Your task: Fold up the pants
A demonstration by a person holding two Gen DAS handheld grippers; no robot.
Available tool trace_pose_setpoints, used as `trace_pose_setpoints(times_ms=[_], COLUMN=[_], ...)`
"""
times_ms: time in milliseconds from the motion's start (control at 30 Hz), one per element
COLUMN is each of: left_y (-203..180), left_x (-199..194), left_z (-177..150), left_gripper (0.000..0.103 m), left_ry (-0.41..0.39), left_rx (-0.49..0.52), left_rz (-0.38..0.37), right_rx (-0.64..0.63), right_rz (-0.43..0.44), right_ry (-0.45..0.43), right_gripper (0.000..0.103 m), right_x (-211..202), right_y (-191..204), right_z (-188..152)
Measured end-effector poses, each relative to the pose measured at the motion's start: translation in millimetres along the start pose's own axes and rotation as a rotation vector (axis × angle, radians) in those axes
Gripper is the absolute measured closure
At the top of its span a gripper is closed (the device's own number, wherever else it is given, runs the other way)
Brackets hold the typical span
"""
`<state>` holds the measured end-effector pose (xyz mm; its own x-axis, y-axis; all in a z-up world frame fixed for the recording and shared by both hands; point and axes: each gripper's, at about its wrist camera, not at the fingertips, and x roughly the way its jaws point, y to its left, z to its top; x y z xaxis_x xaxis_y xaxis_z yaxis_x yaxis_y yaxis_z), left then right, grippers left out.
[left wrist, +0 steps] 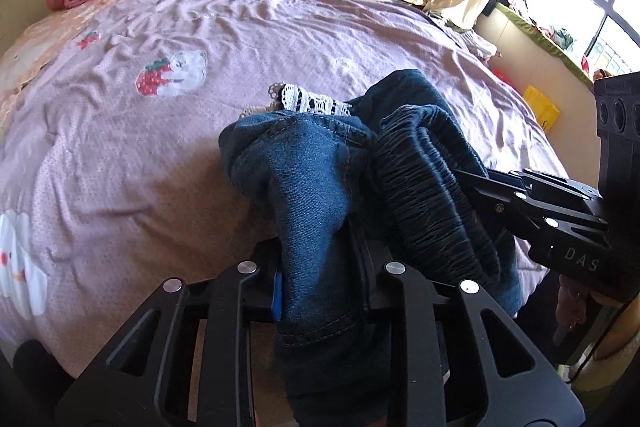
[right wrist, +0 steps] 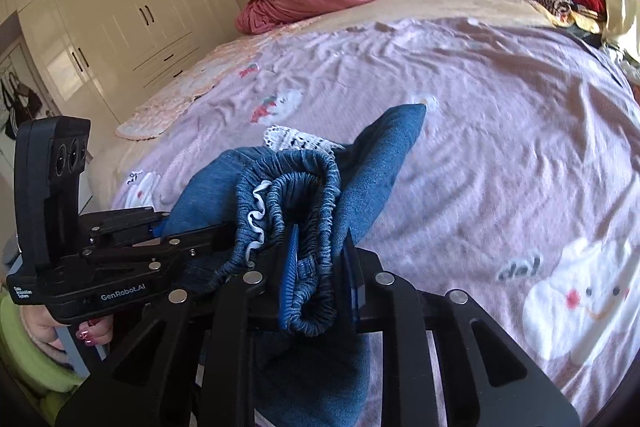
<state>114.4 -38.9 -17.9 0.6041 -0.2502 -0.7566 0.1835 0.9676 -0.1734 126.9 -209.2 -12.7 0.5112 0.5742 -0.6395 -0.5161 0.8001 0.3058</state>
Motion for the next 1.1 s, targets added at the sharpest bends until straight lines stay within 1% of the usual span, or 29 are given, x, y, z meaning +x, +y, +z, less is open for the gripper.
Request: trace_pose_setpoints(times_ms=[133, 333, 500, 667, 767, 867, 900, 933, 967, 1033, 1100], left_y=[9.4, 23.2, 33.4, 41.9, 47.4, 54.6, 55.8, 58.4, 60.5, 64.9, 66.1], left_x=[-2.8, -4.6, 6.6, 20.5, 29.7, 46.7, 51.5, 56.5, 60.9, 64.8, 65.1], left_z=[19.2, 50.6, 72.7, 88.2, 89.4, 84.0, 81.3, 78.0, 75.2, 68.5, 64.6], left_gripper=[0.085, 0.085, 0.085, 0.085, 0.085, 0.085, 0.084, 0.079, 0.077, 0.073, 0.071], left_ry=[-0.034, -0.099, -0.12, -0.141, -0.142, -0.109, -0.099, -0.089, -0.076, -0.059, -0.059], left_rx=[-0.021, -0.026, -0.01, -0.001, -0.006, -0.017, -0.017, -0.02, -0.023, -0.044, -0.048], left_rz=[0.01, 0.042, 0.084, 0.115, 0.12, 0.142, 0.154, 0.176, 0.189, 0.178, 0.175], right_rx=[-0.024, -0.028, -0.029, -0.022, -0.01, 0.023, 0.031, 0.044, 0.069, 0.117, 0.135], right_rz=[-0.006, -0.015, -0.029, -0.062, -0.084, -0.101, -0.101, -0.099, -0.091, -0.072, -0.082], right_ry=[-0.024, -0.05, -0.059, -0.041, -0.016, 0.039, 0.053, 0.056, 0.057, 0.062, 0.064], right_gripper=[0.084, 0.084, 0.084, 0.084, 0.084, 0.084, 0.084, 0.083, 0.081, 0.08, 0.072], right_x=[5.9, 25.2, 45.7, 71.0, 87.4, 107.7, 113.6, 116.7, 119.1, 121.2, 121.7], right_y=[3.9, -1.7, -6.0, -14.6, -22.0, -33.4, -37.4, -41.1, -46.6, -56.5, -60.5], right_z=[21.6, 55.2, 81.1, 99.0, 101.8, 97.2, 94.5, 91.3, 88.4, 83.5, 79.7])
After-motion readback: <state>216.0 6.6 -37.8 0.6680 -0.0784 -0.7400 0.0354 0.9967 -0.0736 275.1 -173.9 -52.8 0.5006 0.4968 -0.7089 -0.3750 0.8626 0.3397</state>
